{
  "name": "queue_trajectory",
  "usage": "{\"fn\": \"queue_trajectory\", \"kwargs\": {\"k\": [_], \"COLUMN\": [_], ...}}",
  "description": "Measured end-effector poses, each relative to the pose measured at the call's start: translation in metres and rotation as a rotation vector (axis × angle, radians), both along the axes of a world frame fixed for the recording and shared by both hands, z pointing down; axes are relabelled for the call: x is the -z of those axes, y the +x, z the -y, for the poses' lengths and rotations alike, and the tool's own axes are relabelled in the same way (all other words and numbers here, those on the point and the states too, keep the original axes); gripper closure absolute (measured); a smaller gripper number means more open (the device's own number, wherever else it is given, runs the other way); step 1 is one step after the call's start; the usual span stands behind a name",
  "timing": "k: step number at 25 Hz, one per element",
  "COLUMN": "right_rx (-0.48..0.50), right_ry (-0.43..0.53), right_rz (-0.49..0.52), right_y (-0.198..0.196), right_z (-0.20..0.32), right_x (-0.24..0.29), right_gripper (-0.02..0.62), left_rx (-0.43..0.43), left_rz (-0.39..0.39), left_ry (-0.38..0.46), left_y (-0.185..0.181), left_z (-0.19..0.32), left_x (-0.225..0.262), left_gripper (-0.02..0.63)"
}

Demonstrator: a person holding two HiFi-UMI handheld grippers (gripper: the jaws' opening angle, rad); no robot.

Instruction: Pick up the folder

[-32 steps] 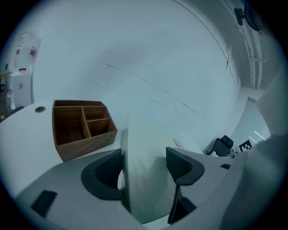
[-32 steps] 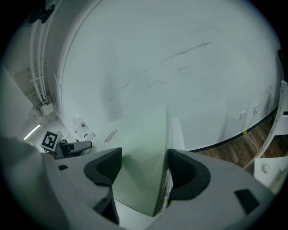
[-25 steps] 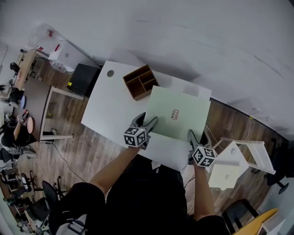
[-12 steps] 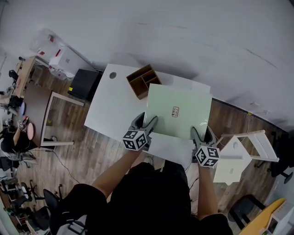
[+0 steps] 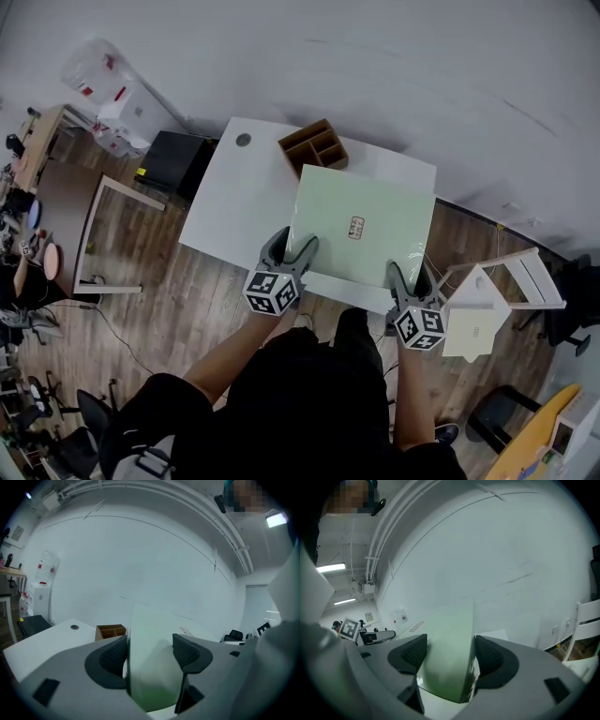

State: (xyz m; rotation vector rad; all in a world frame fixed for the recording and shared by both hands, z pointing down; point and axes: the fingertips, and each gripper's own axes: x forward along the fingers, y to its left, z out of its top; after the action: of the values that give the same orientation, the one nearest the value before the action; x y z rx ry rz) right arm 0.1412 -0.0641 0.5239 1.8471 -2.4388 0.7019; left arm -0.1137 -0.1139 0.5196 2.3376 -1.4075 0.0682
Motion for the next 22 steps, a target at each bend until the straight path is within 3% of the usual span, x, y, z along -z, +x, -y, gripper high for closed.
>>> {"fn": "queue_trajectory", "kwargs": {"k": [9, 22], "right_rx": [-0.070, -0.107], "right_ry": [0.071, 0.197], "right_rz": [-0.004, -0.054], "right_y": [-0.056, -0.093], "right_z": [-0.066, -0.118], "right_x": [0.027, 0.069], "right_gripper": [0.267, 0.267], "left_rx": [-0.030, 0.010], "left_rz": [0.025, -0.001], "left_ry": [0.082, 0.181], "left_y": [-0.054, -0.093], "left_z": [-0.055, -0.115], "left_x": [0.027, 0.061], "left_gripper": [0.291, 0.291]}}
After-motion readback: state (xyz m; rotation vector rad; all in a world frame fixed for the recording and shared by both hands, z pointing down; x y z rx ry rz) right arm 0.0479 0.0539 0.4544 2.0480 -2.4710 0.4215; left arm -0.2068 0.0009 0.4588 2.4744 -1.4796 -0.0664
